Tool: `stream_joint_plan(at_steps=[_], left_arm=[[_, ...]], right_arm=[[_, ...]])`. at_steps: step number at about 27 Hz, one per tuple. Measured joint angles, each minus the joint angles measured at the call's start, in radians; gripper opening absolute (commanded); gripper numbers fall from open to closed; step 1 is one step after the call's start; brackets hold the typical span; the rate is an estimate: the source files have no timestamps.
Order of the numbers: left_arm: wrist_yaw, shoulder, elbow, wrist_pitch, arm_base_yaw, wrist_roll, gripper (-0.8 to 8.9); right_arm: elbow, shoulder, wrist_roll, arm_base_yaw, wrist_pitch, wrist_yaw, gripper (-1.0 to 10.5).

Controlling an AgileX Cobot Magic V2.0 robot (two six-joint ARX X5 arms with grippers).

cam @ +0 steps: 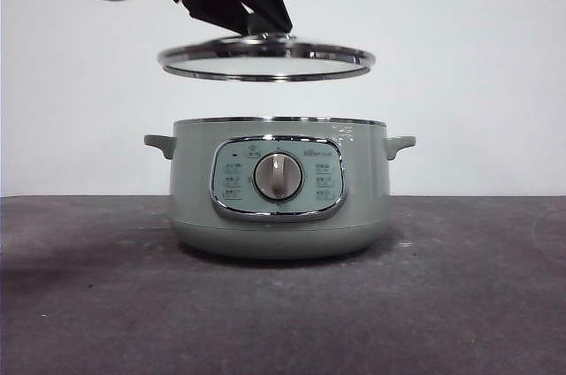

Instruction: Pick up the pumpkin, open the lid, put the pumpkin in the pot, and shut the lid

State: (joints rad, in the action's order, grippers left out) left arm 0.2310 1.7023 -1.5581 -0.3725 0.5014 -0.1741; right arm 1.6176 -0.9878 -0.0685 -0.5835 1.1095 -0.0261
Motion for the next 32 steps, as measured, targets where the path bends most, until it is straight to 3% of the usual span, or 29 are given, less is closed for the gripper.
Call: stream_joint_plan(at_steps=[32], left_arm=[[-0.007,0.133,-0.009,0.008,0.019,-0.009,-0.09]], right_arm=[[0.000,-0.001,-0.002,0.000,-0.002,0.003,6.3]])
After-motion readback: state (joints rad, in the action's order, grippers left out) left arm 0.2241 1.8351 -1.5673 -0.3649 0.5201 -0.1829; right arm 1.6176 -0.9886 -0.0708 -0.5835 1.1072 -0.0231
